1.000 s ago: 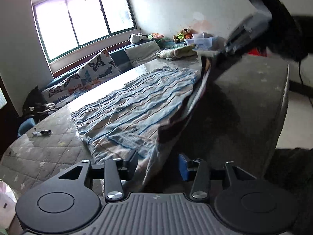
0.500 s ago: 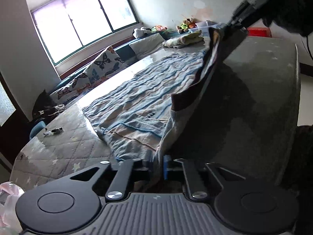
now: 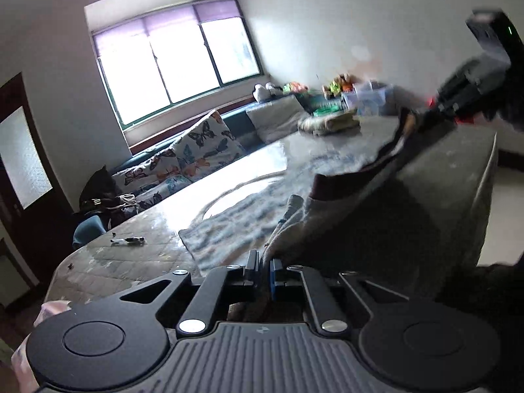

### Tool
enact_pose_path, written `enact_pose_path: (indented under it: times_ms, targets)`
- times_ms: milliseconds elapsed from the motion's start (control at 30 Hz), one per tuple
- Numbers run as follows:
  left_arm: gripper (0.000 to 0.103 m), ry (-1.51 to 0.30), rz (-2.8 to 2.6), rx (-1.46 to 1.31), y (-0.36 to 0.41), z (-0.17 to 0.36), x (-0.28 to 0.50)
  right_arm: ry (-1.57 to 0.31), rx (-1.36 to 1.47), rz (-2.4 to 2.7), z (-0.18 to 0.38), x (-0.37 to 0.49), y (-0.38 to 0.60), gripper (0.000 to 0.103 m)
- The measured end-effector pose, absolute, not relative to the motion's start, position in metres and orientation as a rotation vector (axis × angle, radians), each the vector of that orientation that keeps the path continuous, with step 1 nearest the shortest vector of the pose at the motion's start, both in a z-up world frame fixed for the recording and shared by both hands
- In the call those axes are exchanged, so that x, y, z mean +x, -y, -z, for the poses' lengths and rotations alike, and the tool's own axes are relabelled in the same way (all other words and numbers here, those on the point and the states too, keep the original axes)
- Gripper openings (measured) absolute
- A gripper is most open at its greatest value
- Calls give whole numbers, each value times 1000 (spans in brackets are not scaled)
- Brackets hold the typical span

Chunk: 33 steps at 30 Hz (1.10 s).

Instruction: Fold clothes

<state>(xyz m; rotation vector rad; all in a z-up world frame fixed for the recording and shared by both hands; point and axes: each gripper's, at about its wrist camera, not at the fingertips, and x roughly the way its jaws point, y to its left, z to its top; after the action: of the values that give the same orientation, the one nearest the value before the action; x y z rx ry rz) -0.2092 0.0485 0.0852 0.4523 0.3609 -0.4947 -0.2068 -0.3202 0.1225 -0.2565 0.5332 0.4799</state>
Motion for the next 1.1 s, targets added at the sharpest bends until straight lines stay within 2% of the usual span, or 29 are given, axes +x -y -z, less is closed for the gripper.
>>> enact_pose_path:
  times_ms: [100, 233, 467, 833, 1100]
  targets:
    - [7, -344, 491, 457, -52, -97, -220, -541, -251, -501, -130, -214, 322, 5]
    - [7, -349, 471, 481, -46, -97, -197, -540, -264, -508, -133, -197, 319, 5]
    - [7, -359, 464, 488, -38, -100, -127, -569, -261, -493, -136, -138, 318, 5]
    - [7, -510, 507, 493, -29, -83, -3, -676, -246, -474, -126, -27, 321, 5]
    - [10, -625, 529, 491, -24, -64, 78, -783, -211, -452, -93, 52, 324, 5]
